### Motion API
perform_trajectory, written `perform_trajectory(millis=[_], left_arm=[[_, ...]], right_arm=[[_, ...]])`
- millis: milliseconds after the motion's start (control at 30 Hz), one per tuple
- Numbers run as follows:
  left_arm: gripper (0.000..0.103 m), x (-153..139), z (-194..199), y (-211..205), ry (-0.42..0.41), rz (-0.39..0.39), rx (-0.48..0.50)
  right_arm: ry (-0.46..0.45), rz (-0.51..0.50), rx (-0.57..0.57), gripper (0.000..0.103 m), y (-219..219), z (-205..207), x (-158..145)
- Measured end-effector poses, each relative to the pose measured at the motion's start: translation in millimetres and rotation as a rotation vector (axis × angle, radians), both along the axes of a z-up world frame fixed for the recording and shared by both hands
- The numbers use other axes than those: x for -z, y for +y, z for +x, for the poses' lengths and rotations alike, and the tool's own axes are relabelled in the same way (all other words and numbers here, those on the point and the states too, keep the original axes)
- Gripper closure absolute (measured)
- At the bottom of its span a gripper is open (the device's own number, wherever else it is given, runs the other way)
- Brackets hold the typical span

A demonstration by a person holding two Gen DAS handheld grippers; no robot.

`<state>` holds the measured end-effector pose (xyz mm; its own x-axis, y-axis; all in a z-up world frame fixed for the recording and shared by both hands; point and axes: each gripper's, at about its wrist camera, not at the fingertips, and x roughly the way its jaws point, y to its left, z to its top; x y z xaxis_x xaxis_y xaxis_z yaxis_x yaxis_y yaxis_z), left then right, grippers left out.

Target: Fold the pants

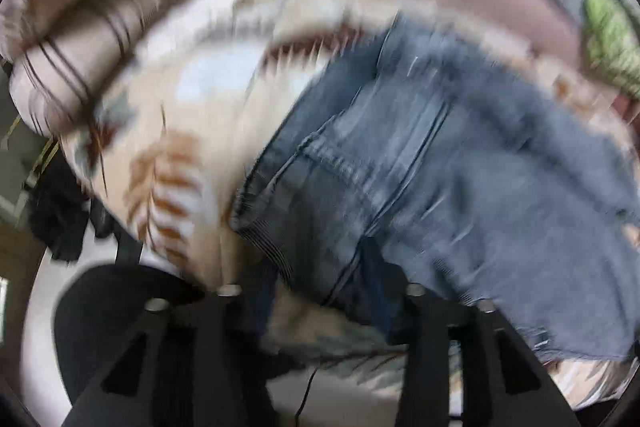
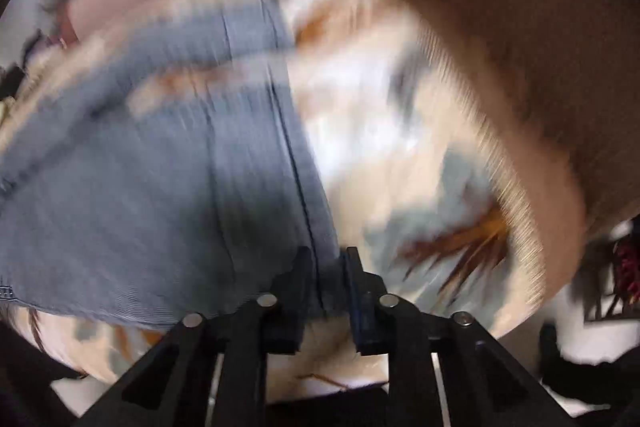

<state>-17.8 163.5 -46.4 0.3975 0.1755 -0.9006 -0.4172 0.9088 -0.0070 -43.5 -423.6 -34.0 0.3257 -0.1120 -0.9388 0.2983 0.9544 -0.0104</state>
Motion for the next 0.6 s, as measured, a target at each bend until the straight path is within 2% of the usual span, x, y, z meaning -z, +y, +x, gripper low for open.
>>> perform_trajectory(millis=[33, 67, 100, 133, 167, 233, 333, 400, 467, 500, 533, 567, 600], left_arm=[[0.042, -3.8, -3.3, 7.9, -0.022, -0.019, -0.016], [0.036, -9.0, -9.7, 8.0, -0.047, -0.031, -0.022], [0.035, -21.8, -10.9, 9.7, -0.09, -0.027, -0.024], [0.034, -32.7, -9.6, 9.0, -0.126, 0.001, -0.024], [0.028, -47.1, -7.6, 5.2, -0.178, 0.042, -0.011], [0.014, -67.2, -1.4, -3.9, -0.257, 0.069, 0.032], [0.012, -76.1, 18.8, -18.6, -0.303, 0.062, 0.1], [0.012, -59.9, 34.3, -23.1, -0.249, 0.036, 0.136], [0.012, -24.4, 50.3, -19.8, -0.139, 0.008, 0.133], [0.013, -1.5, 57.7, -16.5, -0.044, 0.008, 0.124], [0.017, 14.9, 58.8, -14.1, 0.003, -0.002, 0.123], [0.024, 9.5, 52.7, -14.6, -0.052, 0.03, 0.128], [0.03, 3.8, 50.5, -18.0, -0.046, 0.049, 0.141]], right_arm=[[-0.031, 0.022, 0.019, 0.077, -5.0, -1.8, -6.5], [-0.079, 0.021, 0.038, 0.065, -10.6, -3.9, -22.2], [-0.118, 0.009, 0.056, 0.045, -14.2, -5.0, -33.3], [-0.149, 0.002, 0.069, 0.035, -16.8, -4.9, -42.3], [-0.192, 0.006, 0.07, 0.027, -18.5, -2.9, -52.4], [-0.236, 0.032, 0.054, 0.027, -19.7, 10.1, -68.2], [-0.269, 0.154, 0.008, 0.027, -17.5, 46.2, -68.1], [-0.233, 0.163, 0.023, 0.027, -16.4, 79.5, -52.5], [-0.197, 0.15, 0.028, 0.027, -15.7, 101.4, -33.1], [-0.176, 0.139, 0.028, 0.033, -15.7, 108.2, -23.2], [-0.145, 0.133, 0.017, 0.052, -15.7, 114.0, -12.4], [-0.059, 0.127, -0.045, 0.083, -10.0, 121.3, 6.9], [-0.05, 0.085, -0.077, 0.083, -3.7, 122.6, 10.1]])
